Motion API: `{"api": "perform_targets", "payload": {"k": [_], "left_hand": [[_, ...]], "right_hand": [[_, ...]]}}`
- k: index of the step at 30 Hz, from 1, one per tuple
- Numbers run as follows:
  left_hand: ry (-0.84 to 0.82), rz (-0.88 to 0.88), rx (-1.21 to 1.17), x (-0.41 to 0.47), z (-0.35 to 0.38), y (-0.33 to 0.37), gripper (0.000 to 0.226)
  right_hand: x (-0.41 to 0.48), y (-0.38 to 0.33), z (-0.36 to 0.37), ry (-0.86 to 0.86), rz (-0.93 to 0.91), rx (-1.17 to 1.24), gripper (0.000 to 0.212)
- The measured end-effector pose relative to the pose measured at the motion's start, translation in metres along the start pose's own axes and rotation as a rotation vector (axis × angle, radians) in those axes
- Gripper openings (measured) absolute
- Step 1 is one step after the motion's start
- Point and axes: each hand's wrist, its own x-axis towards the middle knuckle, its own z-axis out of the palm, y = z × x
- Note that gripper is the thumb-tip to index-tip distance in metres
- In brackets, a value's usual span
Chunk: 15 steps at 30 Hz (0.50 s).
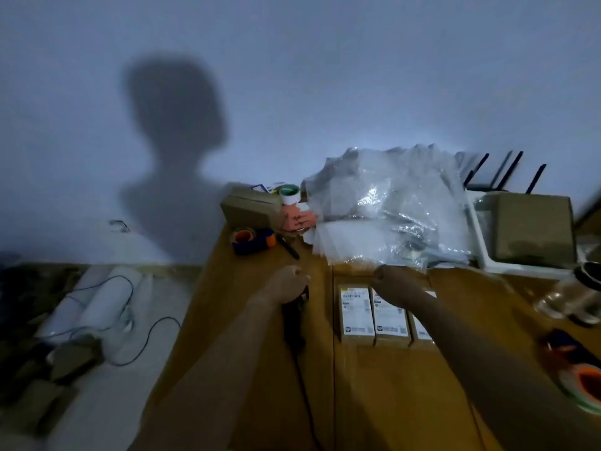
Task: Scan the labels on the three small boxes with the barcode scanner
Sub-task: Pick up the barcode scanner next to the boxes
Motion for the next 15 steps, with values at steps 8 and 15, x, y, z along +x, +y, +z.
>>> {"api": "perform_targets", "payload": {"k": [8, 15], "left_hand": [[-0.119, -0.077, 0.049, -0.021, 0.053, -0.034, 0.059], [-0.142, -0.1, 0.042, -0.024, 0.069, -0.043, 0.064]], "right_hand": [[-0.025, 0.01, 0.052, -0.035, 0.033, 0.078, 0.045], [-0.029, 0.008, 0.07, -0.07, 0.017, 0.114, 0.046]]}}
